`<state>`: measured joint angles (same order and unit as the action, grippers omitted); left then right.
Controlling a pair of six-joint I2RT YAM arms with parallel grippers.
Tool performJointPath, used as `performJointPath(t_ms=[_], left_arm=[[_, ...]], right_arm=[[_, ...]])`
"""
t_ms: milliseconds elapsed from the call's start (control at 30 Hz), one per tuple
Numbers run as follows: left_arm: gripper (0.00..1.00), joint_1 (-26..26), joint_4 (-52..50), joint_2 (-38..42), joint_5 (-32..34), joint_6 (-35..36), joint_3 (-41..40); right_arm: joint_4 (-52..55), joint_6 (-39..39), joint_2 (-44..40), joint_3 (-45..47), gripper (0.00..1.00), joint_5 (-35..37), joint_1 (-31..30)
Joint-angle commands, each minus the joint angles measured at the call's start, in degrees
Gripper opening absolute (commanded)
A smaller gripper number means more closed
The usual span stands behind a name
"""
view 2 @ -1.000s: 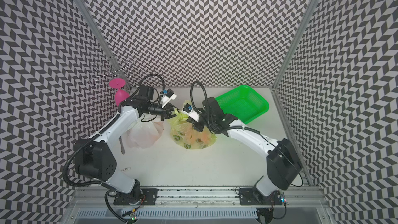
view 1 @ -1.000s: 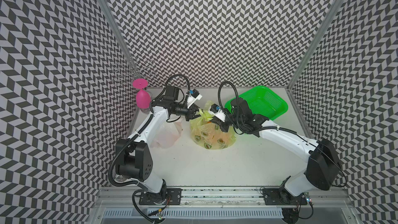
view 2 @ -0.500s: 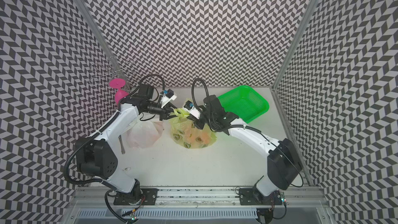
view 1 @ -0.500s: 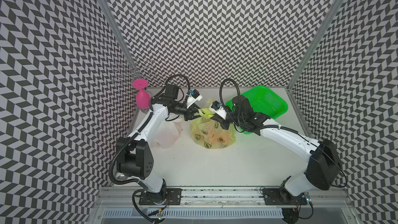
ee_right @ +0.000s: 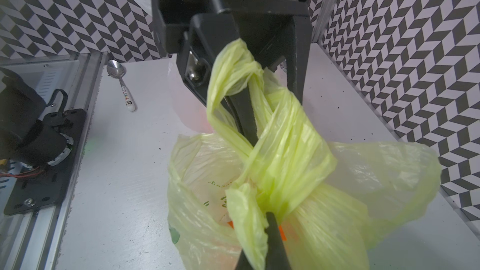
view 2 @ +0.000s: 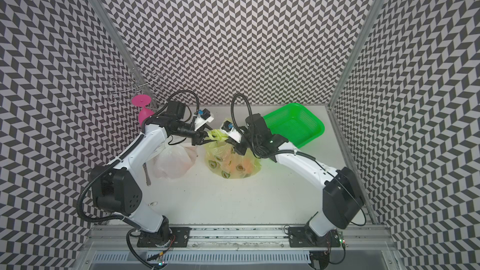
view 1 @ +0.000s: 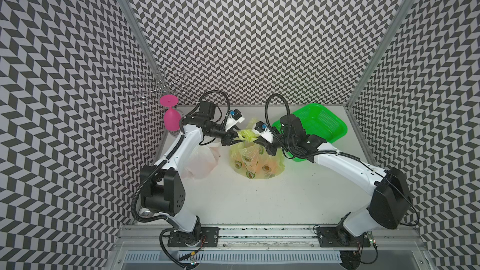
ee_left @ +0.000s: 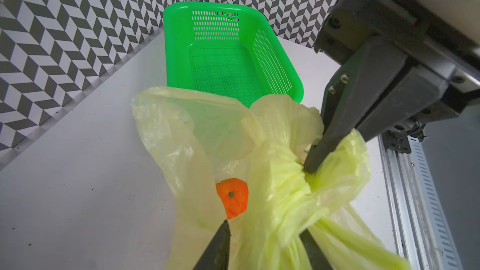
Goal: Place the oranges into plastic bags & tie knots
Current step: Tie the plastic bag at the center of the board.
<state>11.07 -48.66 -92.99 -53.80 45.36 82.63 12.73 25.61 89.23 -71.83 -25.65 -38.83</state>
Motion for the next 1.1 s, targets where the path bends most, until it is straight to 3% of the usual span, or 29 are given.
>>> performJointPath(t_ms=[0,767,1067], left_arm=[[0.44,-0.44,-1.51,0.17,1.23,3.65,1.53],[0.78,0.44,0.85,2.26,-0.56,8.95,-0.79],[0.83,0.45,0.43,3.58,-2.05,11.96,-1.58]], right_arm=[[-0.16,1.2,-2.05,-1.61,0.0,-1.24,0.31],[1.37,2.19,-1.76,-3.5,0.0,-3.7,0.33],[1.55,2.34,-1.65,-3.54,0.0,-3.89,0.34]])
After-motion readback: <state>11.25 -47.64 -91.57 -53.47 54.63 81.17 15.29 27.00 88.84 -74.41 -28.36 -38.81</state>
